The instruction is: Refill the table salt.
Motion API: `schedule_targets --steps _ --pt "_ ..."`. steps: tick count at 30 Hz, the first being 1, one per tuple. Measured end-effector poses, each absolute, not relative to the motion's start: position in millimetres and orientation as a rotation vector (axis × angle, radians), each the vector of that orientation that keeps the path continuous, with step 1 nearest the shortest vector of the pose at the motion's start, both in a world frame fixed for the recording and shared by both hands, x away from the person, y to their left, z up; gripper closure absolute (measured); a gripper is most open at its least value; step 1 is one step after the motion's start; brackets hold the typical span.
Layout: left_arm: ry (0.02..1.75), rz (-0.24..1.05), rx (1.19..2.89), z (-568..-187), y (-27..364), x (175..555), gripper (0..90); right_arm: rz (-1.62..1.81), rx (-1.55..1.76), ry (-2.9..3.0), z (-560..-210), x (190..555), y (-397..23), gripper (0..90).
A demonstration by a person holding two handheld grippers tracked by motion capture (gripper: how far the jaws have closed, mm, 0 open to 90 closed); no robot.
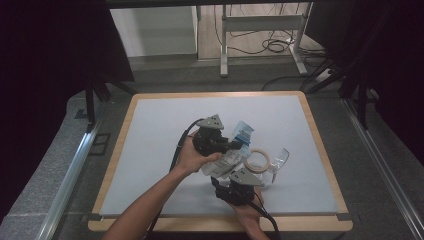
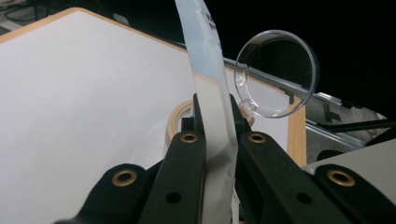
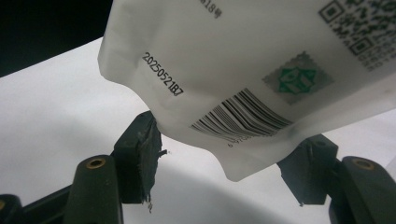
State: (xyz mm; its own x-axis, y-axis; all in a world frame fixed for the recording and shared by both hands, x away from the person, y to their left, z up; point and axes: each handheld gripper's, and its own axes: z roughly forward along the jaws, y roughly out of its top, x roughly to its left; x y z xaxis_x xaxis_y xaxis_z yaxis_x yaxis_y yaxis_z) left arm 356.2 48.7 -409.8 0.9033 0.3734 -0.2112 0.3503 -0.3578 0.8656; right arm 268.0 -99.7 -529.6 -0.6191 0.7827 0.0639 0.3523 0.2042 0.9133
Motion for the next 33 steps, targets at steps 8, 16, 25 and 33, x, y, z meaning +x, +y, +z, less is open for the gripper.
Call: schedule_targets --steps 8,16,25,33 --pt "0.528 -0.011 1.972 -413.1 49.9 365.9 90.0 1.402 1.064 2.076 -531.8 271.0 -101.1 36.5" --pt "0.542 -0.044 1.981 -416.5 48.5 371.1 90.0 1.406 1.077 2.086 -533.3 273.5 -100.8 36.5" --pt "0.572 -0.044 1.968 -420.6 48.4 373.4 89.4 1.408 1.077 2.097 -533.5 274.1 -99.2 36.4" --pt "0.584 -0.041 1.965 -423.1 50.2 377.1 90.0 1.399 1.072 2.107 -534.2 276.1 -97.6 36.4"
